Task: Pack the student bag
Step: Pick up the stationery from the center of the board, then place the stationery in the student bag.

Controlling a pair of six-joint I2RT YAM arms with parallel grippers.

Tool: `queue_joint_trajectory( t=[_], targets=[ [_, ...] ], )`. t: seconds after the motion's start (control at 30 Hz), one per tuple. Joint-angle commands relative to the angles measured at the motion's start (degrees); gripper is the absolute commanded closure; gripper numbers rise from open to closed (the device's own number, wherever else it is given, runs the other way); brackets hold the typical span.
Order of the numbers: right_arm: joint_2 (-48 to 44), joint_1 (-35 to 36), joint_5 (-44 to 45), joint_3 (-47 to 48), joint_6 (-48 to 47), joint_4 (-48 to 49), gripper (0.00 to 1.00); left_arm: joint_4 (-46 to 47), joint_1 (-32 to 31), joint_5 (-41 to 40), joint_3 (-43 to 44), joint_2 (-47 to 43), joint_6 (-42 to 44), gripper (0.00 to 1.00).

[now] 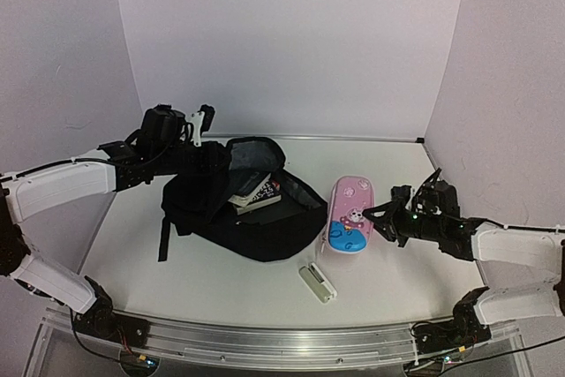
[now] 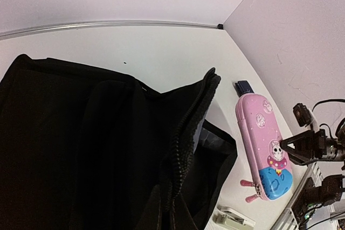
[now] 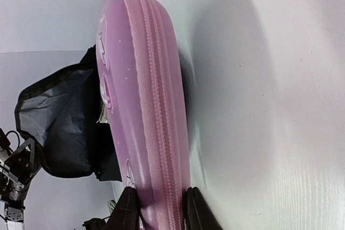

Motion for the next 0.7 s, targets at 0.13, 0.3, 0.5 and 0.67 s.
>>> queue_joint_trajectory(
  t=[0.13,0.3,0.5,0.67],
  targets=[
    [0.1,0.7,-6.2,15.4,-3.2,-9.0,1.00,7.1,0.4,10.8,1.1,-5.1,6.5,1.00],
    [9.5,3.3,-12.8,24.5,-3.3,-9.8,1.00,10.7,0.4,18.7,2.4,-5.3,10.8,1.00],
    [21.3,8.0,-16.2,33.0,-2.8,-9.8,1.00,9.4,0.4,19.7,5.2,-3.2,12.6,1.00],
    [28.0,11.6,-18.2,37.9,-1.8,-9.8,1.00,9.8,0.4,18.3,5.2,-1.8,12.0,1.00]
  ],
)
